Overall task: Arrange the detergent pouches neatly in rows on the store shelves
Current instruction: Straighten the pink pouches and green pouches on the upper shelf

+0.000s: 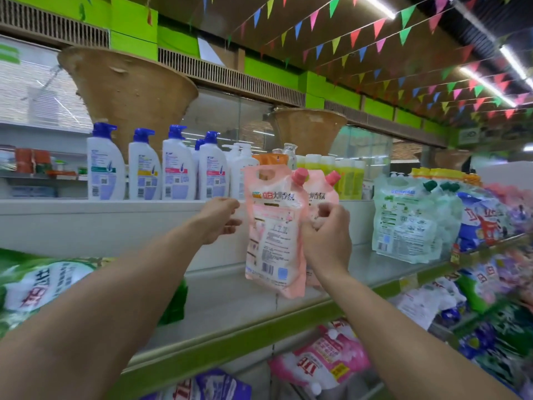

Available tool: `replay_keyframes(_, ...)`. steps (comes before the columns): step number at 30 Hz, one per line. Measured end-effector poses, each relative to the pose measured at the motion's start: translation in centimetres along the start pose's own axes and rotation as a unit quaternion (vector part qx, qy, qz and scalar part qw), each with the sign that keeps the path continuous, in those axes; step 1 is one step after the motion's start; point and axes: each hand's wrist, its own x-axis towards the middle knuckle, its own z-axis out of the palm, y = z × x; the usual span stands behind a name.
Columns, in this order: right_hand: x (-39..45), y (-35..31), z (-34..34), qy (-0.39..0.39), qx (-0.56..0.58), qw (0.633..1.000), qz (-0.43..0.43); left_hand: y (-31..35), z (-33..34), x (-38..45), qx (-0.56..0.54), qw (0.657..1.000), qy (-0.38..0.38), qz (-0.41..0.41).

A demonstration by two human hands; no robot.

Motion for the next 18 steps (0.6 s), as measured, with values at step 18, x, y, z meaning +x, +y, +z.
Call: replay_keyframes(18,-12.9,-11.3,4.1,-0.395,-0.088,0.864,-0.298,1.9,-19.0,-14.4,0.398,0.881,0.255,0.029)
